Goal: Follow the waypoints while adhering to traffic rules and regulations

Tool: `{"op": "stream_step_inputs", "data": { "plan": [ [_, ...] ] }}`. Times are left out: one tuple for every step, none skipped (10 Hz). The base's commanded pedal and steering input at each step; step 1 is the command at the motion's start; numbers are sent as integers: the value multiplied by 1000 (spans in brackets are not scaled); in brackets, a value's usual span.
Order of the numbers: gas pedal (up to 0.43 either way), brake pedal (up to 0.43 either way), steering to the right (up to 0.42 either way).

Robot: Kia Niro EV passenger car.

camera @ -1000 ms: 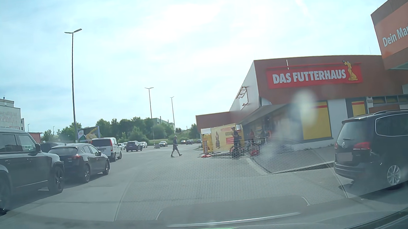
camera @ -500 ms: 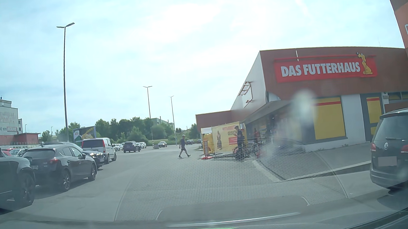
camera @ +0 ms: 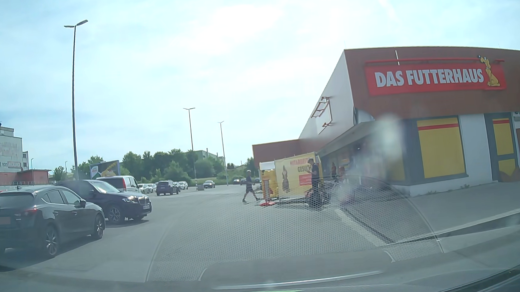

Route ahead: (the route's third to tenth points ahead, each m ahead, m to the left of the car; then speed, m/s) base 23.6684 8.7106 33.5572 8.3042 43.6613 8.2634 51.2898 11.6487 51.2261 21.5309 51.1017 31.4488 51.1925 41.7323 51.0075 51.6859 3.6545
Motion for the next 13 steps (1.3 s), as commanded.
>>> {"op": "stream_step_inputs", "data": {
  "plan": [
    [0, 0, -3],
    [0, 0, 21],
    [0, 0, 41],
    [0, 128, 61],
    [0, 183, 79],
    [0, 213, 89],
    [0, 220, 98],
    [0, 226, 108],
    [0, 226, 118],
    [0, 232, 137],
    [0, 232, 159],
    [0, 232, 175],
    [0, 232, 194]
  ]
}}
